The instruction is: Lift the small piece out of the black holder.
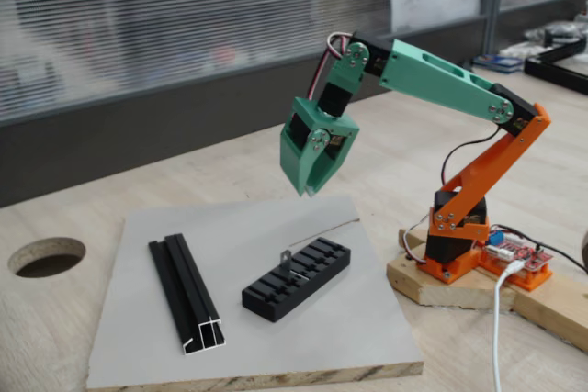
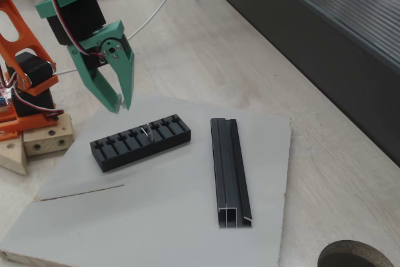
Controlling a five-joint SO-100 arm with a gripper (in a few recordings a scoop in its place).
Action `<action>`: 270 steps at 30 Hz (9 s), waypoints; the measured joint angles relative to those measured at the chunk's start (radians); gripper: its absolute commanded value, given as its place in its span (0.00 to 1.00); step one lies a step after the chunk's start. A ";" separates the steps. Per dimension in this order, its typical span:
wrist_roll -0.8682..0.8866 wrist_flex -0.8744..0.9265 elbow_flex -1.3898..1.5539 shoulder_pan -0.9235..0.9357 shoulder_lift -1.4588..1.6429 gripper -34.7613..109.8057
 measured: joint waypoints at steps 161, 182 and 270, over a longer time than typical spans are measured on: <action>-0.301 -0.175 0.018 -0.124 -0.456 0.61; -0.301 -0.175 0.018 -0.155 -0.456 0.61; -0.299 -0.175 0.018 -0.155 -0.232 0.28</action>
